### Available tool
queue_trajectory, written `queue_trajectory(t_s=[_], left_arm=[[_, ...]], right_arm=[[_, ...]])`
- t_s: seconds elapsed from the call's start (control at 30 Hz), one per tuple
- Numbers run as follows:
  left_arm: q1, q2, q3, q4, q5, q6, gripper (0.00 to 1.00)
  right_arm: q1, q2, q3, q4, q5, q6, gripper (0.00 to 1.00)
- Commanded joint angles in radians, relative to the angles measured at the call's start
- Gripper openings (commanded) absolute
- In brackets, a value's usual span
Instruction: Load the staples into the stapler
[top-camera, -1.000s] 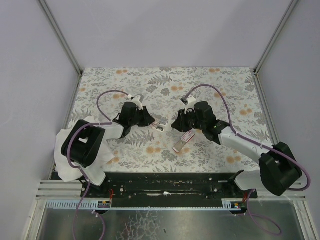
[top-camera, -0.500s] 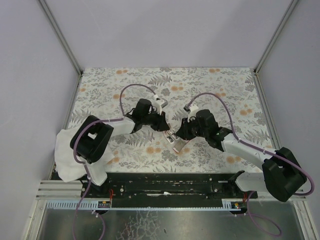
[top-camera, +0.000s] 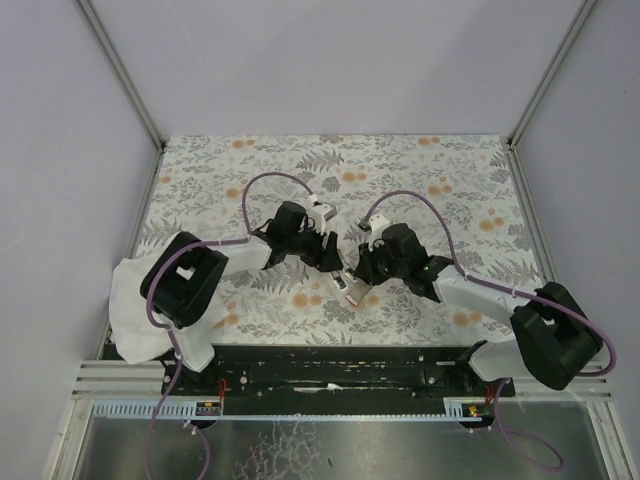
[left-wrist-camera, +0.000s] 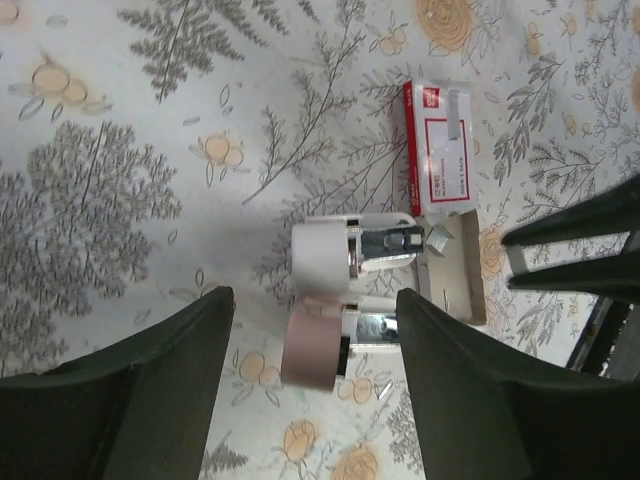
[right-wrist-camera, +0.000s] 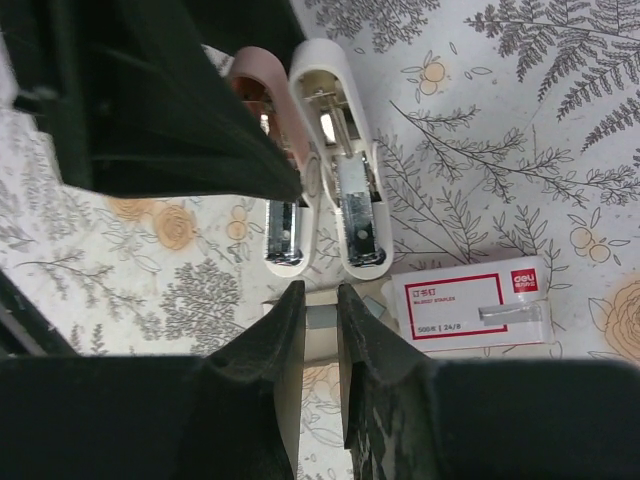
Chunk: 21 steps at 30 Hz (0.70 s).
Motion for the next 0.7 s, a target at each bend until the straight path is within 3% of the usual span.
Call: queue_trajectory(t_s=[0.0, 0.2, 0.4, 0.5, 0.67], left_arm=[[-0.003, -0.106, -0.064, 0.135, -0.109, -0.095, 0.67], [0.017, -0.282, -0.17, 0.211, -0.348, -0.223, 0.69], [0.02, -0.487, -0.361, 0.259, -0.678, -0.338, 0.72], [0.017, -0.553, -0.487, 0.392, -0.74, -0.336, 0.72], [0.002, -0.586, -0.571, 0.445, -0.76, -0.274, 0.72]], right_arm=[[0.009, 0.043, 0.061, 0.031, 0.039, -0.082, 0.22], [0.011, 0.085, 0.089, 0.046, 0.01, -0.11, 0.22], [0.042, 0.091, 0.115, 0.025, 0.056, -0.043, 0.22], [0.066, 0.103, 0.109, 0.052, 0.08, -0.017, 0.22], [0.101, 0.151, 0.127, 0.057, 0.12, -0.007, 0.22]])
